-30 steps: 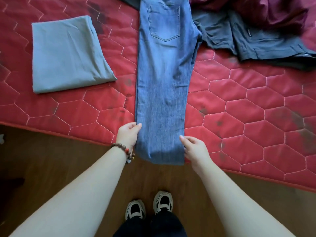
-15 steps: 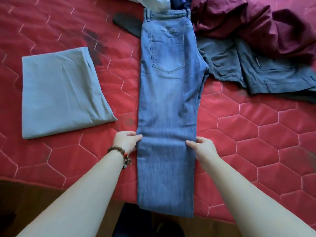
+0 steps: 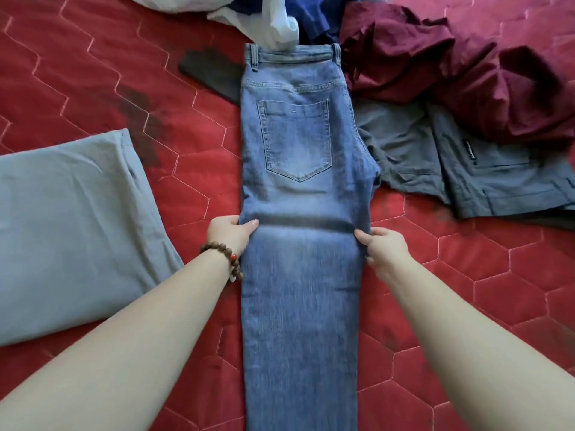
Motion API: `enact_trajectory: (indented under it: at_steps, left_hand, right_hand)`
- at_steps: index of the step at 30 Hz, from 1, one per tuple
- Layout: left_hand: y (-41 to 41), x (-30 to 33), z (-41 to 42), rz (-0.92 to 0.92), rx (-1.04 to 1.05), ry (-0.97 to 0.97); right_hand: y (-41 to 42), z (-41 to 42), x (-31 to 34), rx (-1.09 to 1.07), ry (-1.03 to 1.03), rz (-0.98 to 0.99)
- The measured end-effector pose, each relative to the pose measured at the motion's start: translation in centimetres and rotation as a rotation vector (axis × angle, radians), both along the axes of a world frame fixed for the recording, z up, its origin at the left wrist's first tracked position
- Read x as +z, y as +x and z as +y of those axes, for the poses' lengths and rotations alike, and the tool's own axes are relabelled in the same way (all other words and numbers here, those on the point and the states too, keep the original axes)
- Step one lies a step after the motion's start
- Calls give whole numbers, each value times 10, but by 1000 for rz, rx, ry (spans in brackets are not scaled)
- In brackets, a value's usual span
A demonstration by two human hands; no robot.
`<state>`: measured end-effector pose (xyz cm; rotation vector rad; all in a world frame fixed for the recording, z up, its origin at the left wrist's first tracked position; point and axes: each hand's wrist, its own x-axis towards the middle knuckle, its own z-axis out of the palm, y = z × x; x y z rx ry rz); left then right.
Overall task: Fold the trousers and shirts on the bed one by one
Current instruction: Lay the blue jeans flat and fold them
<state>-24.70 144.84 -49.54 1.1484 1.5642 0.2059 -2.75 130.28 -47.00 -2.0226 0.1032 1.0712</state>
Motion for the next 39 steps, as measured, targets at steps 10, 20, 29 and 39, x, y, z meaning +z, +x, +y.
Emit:
enact_trajectory:
  at_steps: [10, 20, 29, 39]
  left_hand:
    - [51, 1, 73, -218, 185, -8]
    - [81, 23, 132, 175, 76, 405]
    - [111, 24, 150, 45, -125, 341]
    - [128, 55, 170, -107, -10, 764]
  right_hand:
    - [56, 72, 1, -113, 160, -9]
    - [97, 130, 20, 556, -56, -863]
    - [108, 211, 8, 618, -72, -644]
    - [119, 226, 45, 296, 335, -806]
